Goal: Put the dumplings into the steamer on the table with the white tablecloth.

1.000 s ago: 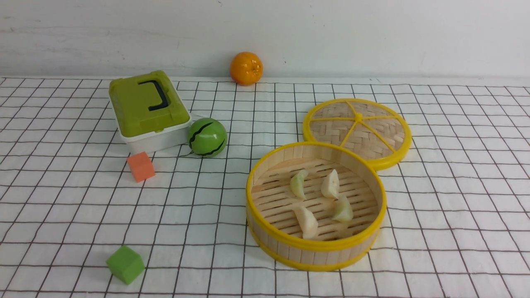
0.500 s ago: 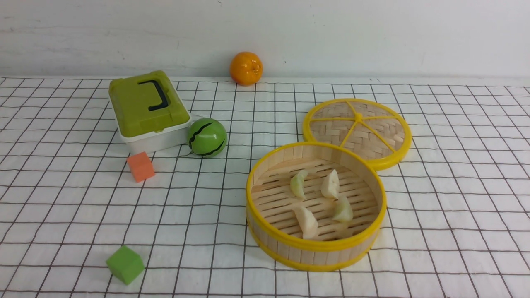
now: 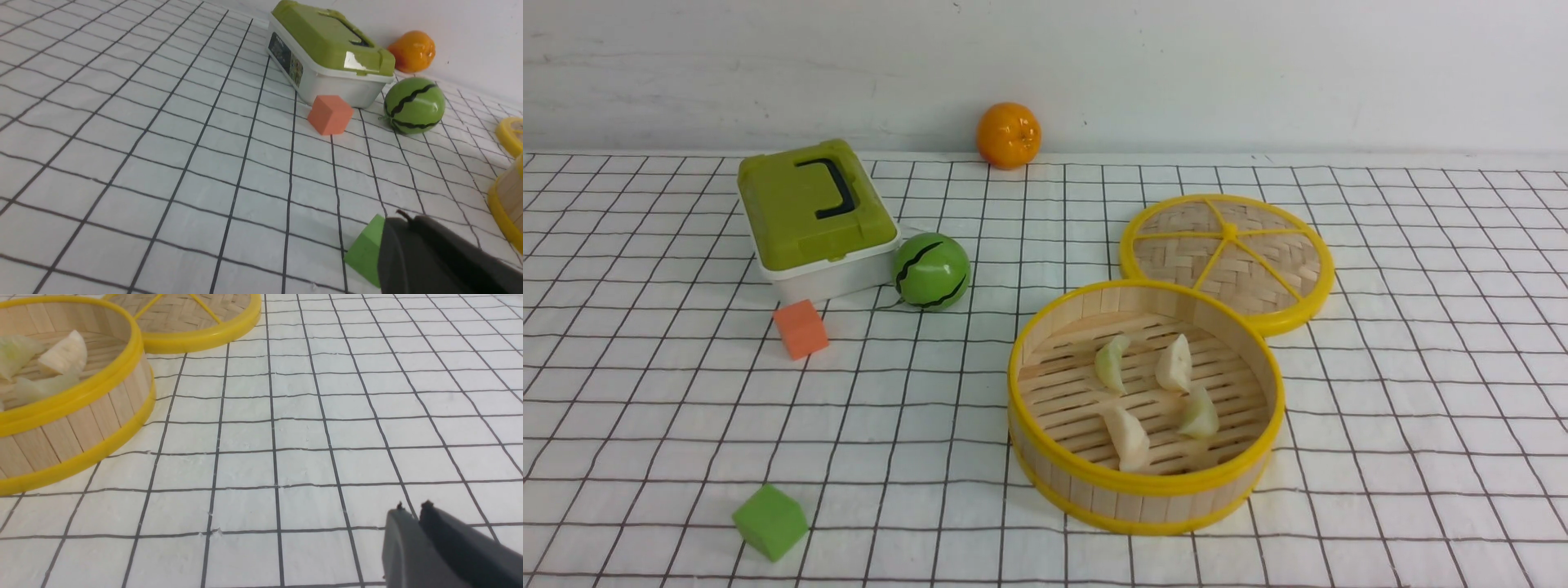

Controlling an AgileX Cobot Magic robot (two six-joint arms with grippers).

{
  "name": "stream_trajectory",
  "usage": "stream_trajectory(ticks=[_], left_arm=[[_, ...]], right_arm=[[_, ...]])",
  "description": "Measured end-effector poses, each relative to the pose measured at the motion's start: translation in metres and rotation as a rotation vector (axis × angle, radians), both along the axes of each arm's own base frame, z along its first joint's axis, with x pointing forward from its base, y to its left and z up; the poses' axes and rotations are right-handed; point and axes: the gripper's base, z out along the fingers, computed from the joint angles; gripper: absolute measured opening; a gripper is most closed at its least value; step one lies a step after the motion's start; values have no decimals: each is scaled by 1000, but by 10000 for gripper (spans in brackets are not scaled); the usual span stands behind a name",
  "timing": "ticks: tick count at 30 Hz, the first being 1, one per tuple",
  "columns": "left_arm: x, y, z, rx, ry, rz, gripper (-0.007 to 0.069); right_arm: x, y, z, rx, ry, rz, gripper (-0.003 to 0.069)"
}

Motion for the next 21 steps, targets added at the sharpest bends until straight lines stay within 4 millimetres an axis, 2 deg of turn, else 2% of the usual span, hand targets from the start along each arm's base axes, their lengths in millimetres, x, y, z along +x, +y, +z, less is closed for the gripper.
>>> stream_trajectory(ticks=[7, 21], left_arm=[[-2, 0, -10, 18, 109, -1, -13], [-2, 0, -10, 75, 115, -15, -13]], right_arm=[[0, 0, 0, 0, 0, 0, 64], [0, 0, 0, 0, 0, 0, 90]])
